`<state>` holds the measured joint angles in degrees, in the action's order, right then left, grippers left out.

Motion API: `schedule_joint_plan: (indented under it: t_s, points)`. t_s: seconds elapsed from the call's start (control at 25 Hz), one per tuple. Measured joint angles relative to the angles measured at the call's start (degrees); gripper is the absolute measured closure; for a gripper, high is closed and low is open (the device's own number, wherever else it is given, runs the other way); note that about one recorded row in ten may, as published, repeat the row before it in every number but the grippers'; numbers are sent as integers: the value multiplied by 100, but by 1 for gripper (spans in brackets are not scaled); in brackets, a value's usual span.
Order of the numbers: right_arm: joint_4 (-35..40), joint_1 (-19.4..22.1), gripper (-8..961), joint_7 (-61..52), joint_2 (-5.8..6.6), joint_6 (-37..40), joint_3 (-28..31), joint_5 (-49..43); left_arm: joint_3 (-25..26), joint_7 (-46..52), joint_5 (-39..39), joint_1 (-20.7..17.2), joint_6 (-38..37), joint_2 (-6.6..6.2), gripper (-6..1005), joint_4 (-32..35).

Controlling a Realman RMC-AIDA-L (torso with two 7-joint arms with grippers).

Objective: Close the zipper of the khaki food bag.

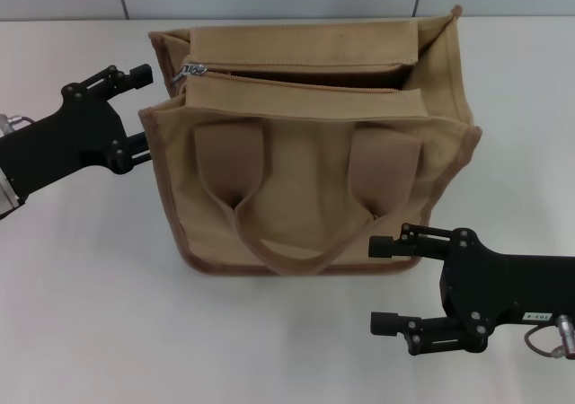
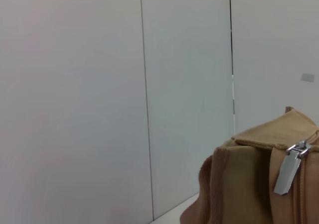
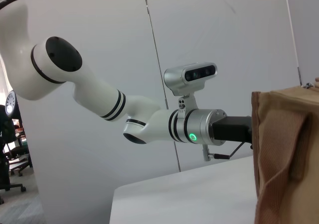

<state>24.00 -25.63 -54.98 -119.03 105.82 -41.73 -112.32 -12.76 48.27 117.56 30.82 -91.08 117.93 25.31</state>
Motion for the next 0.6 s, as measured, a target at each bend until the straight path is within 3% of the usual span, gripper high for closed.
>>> schedule_joint_plan:
  t_s: [0.6]
  points:
    - [13, -32, 137, -16, 3, 0, 16, 0, 26, 147, -103, 0, -55, -46, 362, -9]
